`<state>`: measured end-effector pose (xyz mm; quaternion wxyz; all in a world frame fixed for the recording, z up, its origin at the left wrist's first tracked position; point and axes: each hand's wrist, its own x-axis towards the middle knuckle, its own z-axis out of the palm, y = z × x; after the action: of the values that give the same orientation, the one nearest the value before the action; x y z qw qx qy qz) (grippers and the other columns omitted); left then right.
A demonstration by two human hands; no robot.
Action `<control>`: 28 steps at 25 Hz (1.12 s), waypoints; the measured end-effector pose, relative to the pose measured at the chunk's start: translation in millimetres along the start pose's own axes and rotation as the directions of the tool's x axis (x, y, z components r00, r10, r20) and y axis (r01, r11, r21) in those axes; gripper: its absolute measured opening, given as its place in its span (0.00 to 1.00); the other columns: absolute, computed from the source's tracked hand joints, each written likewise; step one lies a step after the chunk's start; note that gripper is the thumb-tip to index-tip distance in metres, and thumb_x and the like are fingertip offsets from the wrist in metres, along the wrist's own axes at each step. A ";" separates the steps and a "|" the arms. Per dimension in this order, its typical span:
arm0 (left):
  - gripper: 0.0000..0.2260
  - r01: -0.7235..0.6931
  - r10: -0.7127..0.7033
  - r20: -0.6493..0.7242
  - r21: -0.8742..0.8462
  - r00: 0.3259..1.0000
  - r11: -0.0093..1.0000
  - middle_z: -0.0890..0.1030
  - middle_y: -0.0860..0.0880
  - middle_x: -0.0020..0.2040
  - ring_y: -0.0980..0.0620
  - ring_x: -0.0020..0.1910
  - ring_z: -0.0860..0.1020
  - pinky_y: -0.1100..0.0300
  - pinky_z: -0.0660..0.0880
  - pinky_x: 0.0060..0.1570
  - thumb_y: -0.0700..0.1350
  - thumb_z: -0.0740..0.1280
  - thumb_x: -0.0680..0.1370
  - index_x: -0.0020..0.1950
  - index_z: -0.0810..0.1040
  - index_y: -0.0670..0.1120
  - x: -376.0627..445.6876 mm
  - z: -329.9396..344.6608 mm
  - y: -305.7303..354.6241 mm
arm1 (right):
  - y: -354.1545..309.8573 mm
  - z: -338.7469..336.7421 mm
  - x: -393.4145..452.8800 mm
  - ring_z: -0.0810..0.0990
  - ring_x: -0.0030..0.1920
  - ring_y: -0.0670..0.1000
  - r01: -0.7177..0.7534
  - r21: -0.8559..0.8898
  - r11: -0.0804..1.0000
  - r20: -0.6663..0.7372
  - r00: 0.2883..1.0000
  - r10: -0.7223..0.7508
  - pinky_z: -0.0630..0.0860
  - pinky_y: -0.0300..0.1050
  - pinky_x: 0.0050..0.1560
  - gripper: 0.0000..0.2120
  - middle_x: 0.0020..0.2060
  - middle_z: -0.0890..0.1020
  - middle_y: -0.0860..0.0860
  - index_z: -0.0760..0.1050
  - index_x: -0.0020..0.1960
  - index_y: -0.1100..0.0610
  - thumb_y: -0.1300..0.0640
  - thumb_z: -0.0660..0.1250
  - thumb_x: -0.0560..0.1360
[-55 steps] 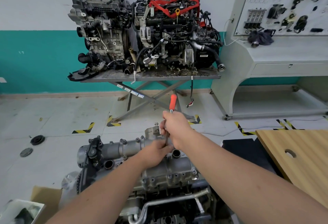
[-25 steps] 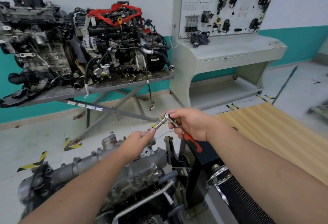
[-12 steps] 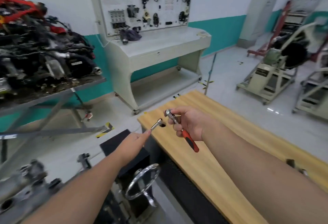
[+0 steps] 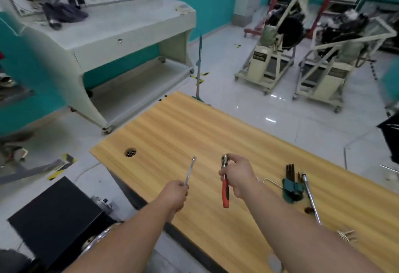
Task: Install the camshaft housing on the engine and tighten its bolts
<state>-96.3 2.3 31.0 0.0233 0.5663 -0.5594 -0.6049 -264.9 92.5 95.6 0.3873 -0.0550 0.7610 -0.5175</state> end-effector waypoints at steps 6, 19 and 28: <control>0.05 0.068 -0.072 -0.091 -0.039 0.993 0.997 0.75 0.47 0.34 0.49 0.32 0.70 0.59 0.67 0.35 0.39 0.65 0.79 0.45 0.79 0.44 43.9 56.5 -29.7 | 80.6 12.4 55.1 0.75 0.34 0.52 -0.002 -0.432 0.902 -0.108 0.993 -0.050 0.68 0.41 0.31 0.25 0.41 0.79 0.50 0.76 0.66 0.52 0.70 0.57 0.73; 0.04 -0.055 0.132 -0.153 0.427 0.979 0.902 0.81 0.52 0.44 0.53 0.44 0.79 0.60 0.76 0.42 0.47 0.67 0.79 0.49 0.80 0.49 76.2 62.6 -48.9 | 128.1 60.0 87.3 0.81 0.39 0.51 0.076 -0.584 0.808 0.019 0.997 -0.079 0.71 0.45 0.35 0.22 0.40 0.83 0.52 0.69 0.73 0.55 0.58 0.62 0.79; 0.04 -0.047 0.102 -0.104 0.432 0.989 0.900 0.78 0.55 0.46 0.56 0.44 0.76 0.64 0.69 0.36 0.50 0.65 0.79 0.50 0.77 0.51 60.4 28.7 -50.5 | 114.2 67.6 66.5 0.73 0.62 0.57 0.092 -0.615 0.783 -0.116 0.972 -0.205 0.72 0.50 0.61 0.20 0.63 0.75 0.57 0.70 0.70 0.59 0.52 0.61 0.81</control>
<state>-107.7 -0.2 -51.9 -0.0439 0.5720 -0.6974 -0.4295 -231.2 62.2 -45.7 0.2386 -0.1898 0.9107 -0.2787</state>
